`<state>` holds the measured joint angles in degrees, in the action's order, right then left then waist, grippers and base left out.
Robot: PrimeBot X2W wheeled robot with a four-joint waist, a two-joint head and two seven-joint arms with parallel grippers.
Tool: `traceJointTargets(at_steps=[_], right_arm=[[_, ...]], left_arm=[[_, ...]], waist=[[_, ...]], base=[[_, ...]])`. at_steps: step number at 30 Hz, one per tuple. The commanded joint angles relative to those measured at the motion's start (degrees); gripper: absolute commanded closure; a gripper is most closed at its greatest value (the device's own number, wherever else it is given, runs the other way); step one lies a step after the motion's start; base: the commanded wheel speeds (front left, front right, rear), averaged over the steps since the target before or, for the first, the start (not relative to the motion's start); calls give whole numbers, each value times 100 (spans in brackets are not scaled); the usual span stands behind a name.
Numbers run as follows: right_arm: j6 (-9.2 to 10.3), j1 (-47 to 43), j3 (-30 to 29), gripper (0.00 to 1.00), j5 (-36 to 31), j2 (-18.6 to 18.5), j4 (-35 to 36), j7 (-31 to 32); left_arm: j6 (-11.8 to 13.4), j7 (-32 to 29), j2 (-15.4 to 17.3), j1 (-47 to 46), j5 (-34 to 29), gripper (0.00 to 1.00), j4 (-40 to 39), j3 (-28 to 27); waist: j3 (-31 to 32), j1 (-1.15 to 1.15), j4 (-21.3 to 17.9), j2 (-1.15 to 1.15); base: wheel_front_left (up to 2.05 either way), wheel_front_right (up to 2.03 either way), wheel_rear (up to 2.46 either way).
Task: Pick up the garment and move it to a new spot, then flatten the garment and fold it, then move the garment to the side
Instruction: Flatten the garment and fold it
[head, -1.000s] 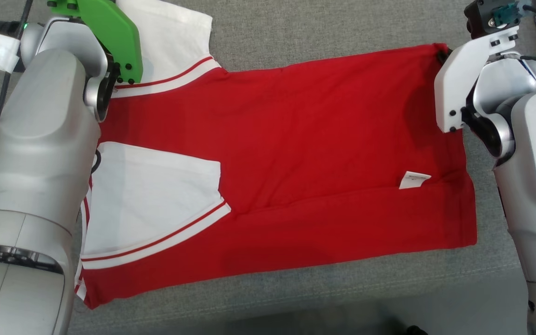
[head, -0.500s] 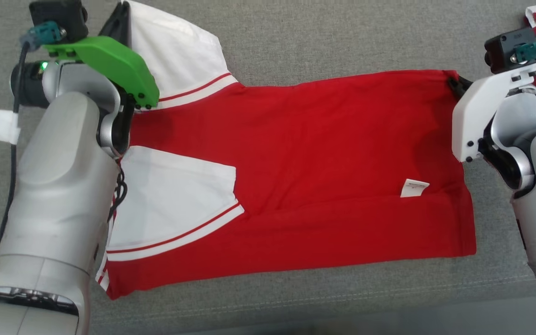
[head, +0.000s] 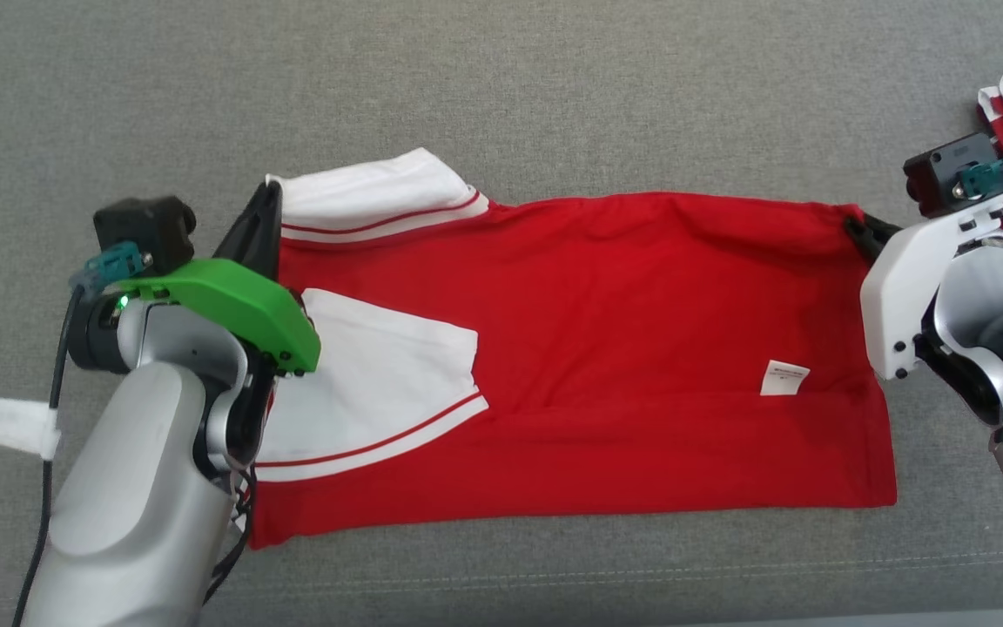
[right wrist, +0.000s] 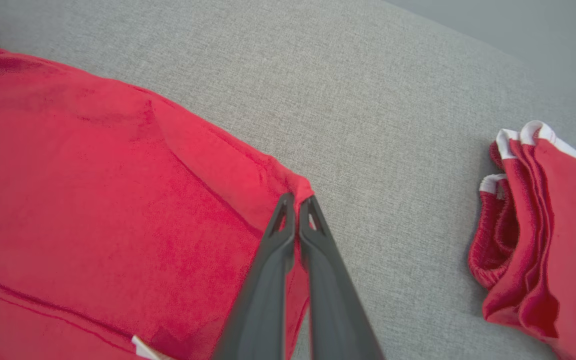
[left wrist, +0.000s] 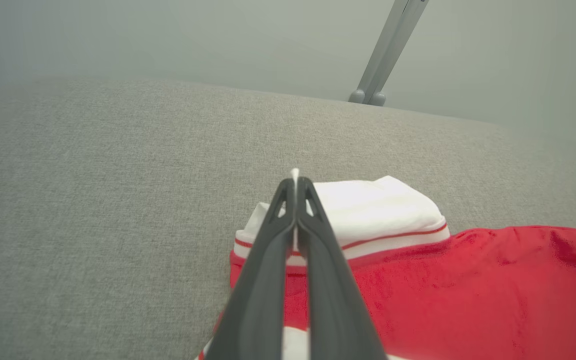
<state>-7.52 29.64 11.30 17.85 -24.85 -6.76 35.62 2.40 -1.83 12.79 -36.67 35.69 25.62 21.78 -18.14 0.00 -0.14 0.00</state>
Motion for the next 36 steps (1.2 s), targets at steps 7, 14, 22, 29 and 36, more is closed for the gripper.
traceJointTargets(at_steps=[7,14,22,29,36], right_arm=[[8,-275,786,100,505,-672,345,-196],[8,-141,1523,100,689,-1412,430,-367],[8,143,2620,100,1050,-2059,522,-319],[8,483,3525,100,1075,-2344,399,-324],[8,894,4426,94,1219,-2565,113,-264]], left_arm=[[673,-533,411,1487,118,100,-1845,-67],[1067,-791,578,2272,162,100,-2643,-117],[1249,-900,590,2646,228,100,-2912,-103],[1334,-929,543,2867,283,100,-2877,-67],[1344,-959,543,3139,345,100,-2799,5]], waist=[[270,0,55,0],[334,0,59,0],[335,0,115,0],[360,0,189,0],[499,0,290,0]], base=[[0,0,0],[0,0,0],[0,0,0],[0,0,0],[0,0,0]])
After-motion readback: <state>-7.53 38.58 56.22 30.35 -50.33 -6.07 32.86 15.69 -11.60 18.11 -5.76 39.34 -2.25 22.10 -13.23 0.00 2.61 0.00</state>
